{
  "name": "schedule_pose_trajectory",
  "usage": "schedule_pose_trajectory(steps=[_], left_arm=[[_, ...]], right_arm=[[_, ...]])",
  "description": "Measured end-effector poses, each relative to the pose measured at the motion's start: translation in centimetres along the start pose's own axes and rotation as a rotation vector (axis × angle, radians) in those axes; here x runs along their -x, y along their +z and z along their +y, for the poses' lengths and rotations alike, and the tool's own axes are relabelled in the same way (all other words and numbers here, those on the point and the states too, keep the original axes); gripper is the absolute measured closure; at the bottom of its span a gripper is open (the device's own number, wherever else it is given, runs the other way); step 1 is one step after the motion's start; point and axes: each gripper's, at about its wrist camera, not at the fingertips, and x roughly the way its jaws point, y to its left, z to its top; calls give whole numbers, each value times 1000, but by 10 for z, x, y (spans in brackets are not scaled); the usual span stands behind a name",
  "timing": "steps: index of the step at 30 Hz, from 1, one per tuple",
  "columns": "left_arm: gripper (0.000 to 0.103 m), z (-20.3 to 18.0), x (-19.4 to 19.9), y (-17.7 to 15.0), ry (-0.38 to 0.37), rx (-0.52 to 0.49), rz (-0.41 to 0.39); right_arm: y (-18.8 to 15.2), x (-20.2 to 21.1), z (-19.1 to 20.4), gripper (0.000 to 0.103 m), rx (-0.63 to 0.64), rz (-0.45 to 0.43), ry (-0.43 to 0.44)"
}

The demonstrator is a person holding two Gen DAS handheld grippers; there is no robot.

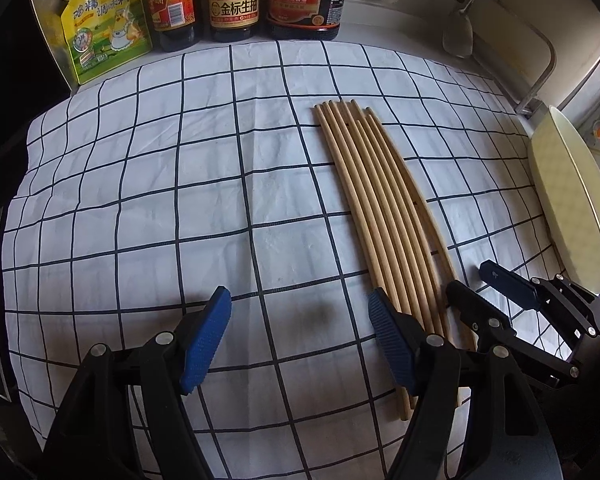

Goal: Organize utensils
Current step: 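Move the right tool back toward the chopstick row on the cloth, then close the right tool on the loose wooden chopstick and lift it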

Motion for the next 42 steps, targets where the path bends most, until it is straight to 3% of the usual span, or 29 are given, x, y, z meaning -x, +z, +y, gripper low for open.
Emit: schedule_pose_trajectory(steps=[18, 28, 35, 42], left_arm=[[29, -18, -14, 9, 53, -22, -6], [7, -8, -20, 9, 98, 16, -3], [6, -9, -24, 9, 177, -18, -5], [6, -2, -28, 13, 152, 10, -6]], right_arm=[[-6, 5, -39, 69, -65, -4, -2], [-2, 3, -37, 69, -42, -10, 3], [1, 1, -40, 68, -44, -11, -6], [5, -1, -40, 68, -34, -22, -7]])
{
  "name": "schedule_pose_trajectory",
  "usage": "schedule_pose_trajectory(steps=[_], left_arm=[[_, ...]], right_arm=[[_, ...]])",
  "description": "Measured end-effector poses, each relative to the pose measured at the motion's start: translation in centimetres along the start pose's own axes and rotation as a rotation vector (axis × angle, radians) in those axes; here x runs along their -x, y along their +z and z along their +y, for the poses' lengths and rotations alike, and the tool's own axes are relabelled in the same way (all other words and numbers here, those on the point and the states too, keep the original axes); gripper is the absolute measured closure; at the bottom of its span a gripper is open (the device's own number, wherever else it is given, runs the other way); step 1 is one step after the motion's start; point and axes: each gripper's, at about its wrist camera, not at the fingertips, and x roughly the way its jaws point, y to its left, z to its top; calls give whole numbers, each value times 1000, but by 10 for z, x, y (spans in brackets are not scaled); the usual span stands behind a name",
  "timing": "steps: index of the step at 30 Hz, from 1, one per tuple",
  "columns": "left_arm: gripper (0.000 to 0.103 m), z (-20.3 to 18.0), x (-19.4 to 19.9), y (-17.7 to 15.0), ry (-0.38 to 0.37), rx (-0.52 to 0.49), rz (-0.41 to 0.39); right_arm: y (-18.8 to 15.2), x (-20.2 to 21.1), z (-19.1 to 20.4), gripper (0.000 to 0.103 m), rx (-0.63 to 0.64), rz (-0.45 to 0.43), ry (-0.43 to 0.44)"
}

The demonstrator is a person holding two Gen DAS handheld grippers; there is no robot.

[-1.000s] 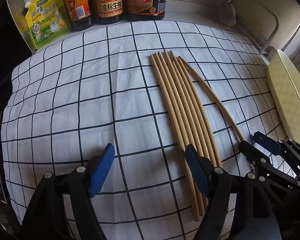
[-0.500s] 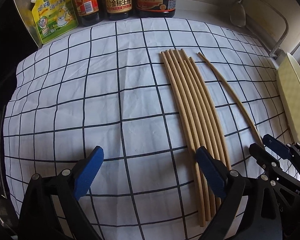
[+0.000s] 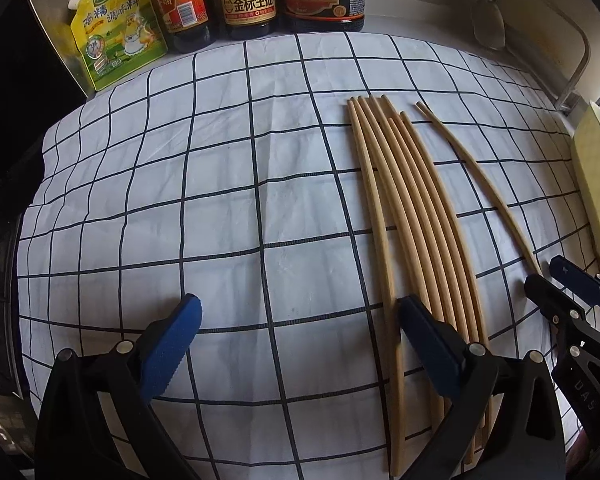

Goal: Organize utensils
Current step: 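Close the right tool on the loose wooden chopstick and lift it, then carry the chopstick in the right tool over the white basin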

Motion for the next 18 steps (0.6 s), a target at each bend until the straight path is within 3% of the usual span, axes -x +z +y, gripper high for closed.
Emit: schedule_pose_trajectory(steps=[3, 6, 8, 9, 11, 13, 18], left_arm=[[10, -1, -2, 4, -14, -3, -5], [25, -4, 1, 6, -40, -14, -17], [43, -10, 5, 7, -51, -38, -27], [48, -12, 6, 7, -57, -47, -31], [78, -17, 10, 7, -72, -65, -35], [95, -19, 11, 7, -90, -73, -25], [96, -13, 14, 4, -135, -44, 25]], right_arm=[[3, -2, 3, 68, 22, -10, -6], [3, -3, 6, 69, 40, -18, -7], [4, -4, 6, 72, 50, -10, 2], [5, -4, 7, 74, 57, -4, 6], [7, -4, 10, 87, 76, 7, 17], [8, -4, 14, 96, 90, 17, 18], [7, 0, 8, 97, 0, 34, 97]])
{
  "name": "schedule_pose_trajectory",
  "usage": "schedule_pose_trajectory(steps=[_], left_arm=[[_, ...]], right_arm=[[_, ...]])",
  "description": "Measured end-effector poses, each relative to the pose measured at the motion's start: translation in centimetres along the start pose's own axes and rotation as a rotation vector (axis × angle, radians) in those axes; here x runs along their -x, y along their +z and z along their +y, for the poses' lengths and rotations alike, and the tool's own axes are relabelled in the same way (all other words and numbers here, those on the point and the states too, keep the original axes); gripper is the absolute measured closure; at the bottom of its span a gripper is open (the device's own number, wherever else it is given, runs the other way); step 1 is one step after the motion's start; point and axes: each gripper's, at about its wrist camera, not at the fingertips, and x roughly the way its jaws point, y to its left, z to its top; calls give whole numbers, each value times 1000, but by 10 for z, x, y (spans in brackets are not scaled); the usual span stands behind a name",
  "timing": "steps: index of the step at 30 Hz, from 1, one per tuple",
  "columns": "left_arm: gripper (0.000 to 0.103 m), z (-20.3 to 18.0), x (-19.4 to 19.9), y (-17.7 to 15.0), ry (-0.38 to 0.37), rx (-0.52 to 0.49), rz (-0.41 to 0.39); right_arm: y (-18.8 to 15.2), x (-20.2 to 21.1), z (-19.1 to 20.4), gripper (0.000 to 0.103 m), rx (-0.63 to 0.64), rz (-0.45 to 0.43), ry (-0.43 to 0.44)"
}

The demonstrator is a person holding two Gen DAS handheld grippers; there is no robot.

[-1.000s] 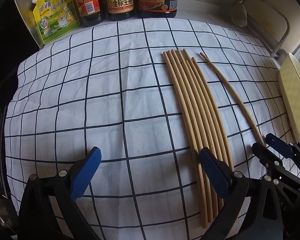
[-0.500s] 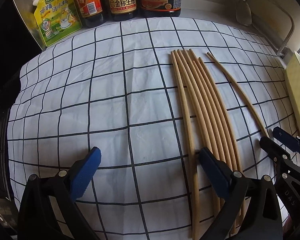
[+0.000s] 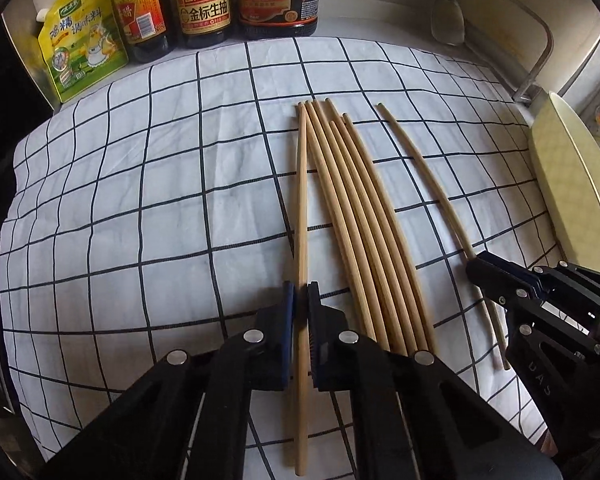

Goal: Organize utensils
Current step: 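Carry the chopstick in the right tool over the white basin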

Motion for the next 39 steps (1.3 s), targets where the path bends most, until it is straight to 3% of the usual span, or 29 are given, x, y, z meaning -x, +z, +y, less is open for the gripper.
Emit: schedule_pose_trajectory(steps=[7, 14, 21, 27, 33, 39], left_arm=[[96, 1, 26, -9, -37, 35, 14], [96, -30, 68, 5, -74, -11, -68], [96, -108, 91, 33, -175, -135, -126], [96, -193, 91, 56, -269, -278, -120], [96, -268, 75, 72, -285, -428, -105], [96, -316, 50, 83, -278, -521, -73]], right_arm=[[-4, 38, 1, 97, -56, -44, 79], [-9, 92, -21, 97, -102, -118, 97], [-23, 139, -92, 97, -220, -192, 15], [-43, 160, -165, 97, -358, -230, -74], [-57, 159, -228, 97, -494, -229, -111], [-61, 145, -261, 97, -556, -212, -129]])
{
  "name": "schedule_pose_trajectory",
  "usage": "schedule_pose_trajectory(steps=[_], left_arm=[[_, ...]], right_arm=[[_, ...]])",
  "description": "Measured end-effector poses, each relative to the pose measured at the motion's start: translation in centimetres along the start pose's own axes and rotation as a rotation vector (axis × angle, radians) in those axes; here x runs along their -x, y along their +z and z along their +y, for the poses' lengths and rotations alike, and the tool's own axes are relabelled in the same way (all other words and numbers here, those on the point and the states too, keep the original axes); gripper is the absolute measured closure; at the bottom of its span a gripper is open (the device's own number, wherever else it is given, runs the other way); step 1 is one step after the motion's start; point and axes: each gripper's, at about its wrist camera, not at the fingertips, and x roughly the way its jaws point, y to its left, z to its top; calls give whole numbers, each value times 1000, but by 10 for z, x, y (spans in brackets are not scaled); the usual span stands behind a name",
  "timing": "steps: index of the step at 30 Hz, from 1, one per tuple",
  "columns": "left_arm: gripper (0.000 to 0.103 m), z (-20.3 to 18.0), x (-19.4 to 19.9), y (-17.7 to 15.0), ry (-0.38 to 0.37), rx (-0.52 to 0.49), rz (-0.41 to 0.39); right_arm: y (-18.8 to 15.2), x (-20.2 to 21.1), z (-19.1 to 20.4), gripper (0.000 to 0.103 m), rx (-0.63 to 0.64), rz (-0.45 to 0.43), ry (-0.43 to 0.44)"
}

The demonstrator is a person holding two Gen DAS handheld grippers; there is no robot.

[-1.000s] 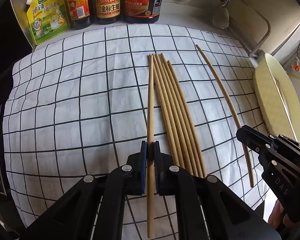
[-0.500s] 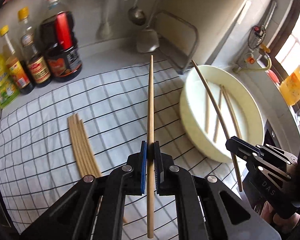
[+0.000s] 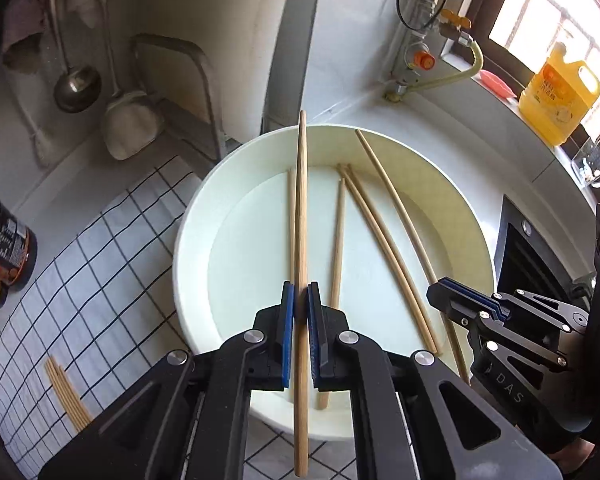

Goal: Organize utensils
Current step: 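Open the right tool to drop the chopstick into the basin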

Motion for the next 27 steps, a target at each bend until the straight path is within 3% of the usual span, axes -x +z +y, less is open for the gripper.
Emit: schedule_pose_trajectory(steps=[5, 13, 15, 19, 27], left_arm=[[96, -7, -33, 11, -1, -46, 63], [95, -4, -60, 19, 19, -34, 121], [90, -3, -60, 19, 31, -24, 125], [40, 1, -47, 19, 49, -8, 79], [38, 4, -15, 13, 93, 0, 6]], right_arm=[[5, -21, -12, 97, -48, 36, -24], [6, -38, -20, 96, -74, 85, -33], [7, -36, -21, 96, -76, 76, -38], [6, -25, -21, 93, -65, 51, -57], [0, -8, -20, 91, -59, 25, -49]])
